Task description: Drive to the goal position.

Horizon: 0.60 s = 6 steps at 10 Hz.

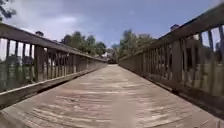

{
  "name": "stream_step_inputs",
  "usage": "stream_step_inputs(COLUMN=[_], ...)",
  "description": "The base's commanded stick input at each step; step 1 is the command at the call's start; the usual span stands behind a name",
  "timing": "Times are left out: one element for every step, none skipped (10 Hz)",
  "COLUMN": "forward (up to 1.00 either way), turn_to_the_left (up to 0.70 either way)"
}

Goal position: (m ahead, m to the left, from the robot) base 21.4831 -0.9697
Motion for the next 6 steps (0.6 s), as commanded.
stream_step_inputs(forward=[0.5, 0.5, 0.5, 0.5, 0.5, 0.5], turn_to_the_left=[0.0, 0.0, 0.0, 0.0, 0.0, 0.0])
